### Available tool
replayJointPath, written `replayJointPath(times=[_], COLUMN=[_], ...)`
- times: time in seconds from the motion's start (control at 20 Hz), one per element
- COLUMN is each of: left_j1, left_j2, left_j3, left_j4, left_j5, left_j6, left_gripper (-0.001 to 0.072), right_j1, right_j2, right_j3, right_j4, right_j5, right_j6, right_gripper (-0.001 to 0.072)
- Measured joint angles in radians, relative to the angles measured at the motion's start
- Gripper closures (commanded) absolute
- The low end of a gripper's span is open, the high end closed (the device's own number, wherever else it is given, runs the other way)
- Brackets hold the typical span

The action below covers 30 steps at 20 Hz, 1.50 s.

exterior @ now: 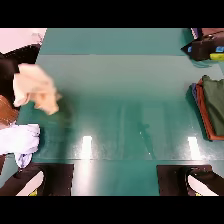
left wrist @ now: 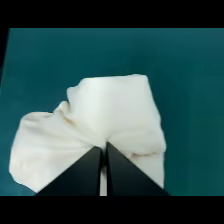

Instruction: Fold the shirts.

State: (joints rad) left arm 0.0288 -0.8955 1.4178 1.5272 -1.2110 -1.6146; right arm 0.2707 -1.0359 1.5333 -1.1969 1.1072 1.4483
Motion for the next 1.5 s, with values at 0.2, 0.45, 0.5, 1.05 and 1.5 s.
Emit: replayJointPath(times=[0.2, 0.45, 0.5, 1.05, 1.5], left_j1=[-0.23, -0.55, -0.613, -0.682, -0.265], left_j2=[0.031, -0.108, -0.16, -0.485, -0.705], left_j3=[0.122, 0.16, 0.163, 0.169, 0.109], left_j4=[-0.025, -0.034, -0.037, 0.013, -0.149], left_j5=[-0.006, 0.041, 0.057, 0.179, 0.16], left_j6=[0.0, -0.002, -0.002, 0.03, 0.001], left_gripper=[0.0689, 0.0686, 0.0685, 0.018, 0.018], right_j1=[-0.024, -0.062, -0.066, -0.075, -0.074], right_j2=[0.048, 0.055, 0.054, 0.046, -0.03], right_j3=[0.01, 0.082, 0.094, 0.122, 0.122], right_j4=[0.0, 0.0, 0.0, -0.003, 0.0], right_j5=[-0.075, -0.081, -0.08, -0.004, 0.101], right_j6=[0.0, 0.001, 0.001, 0.004, 0.023], right_gripper=[0.0696, 0.0696, 0.0696, 0.0696, 0.0696])
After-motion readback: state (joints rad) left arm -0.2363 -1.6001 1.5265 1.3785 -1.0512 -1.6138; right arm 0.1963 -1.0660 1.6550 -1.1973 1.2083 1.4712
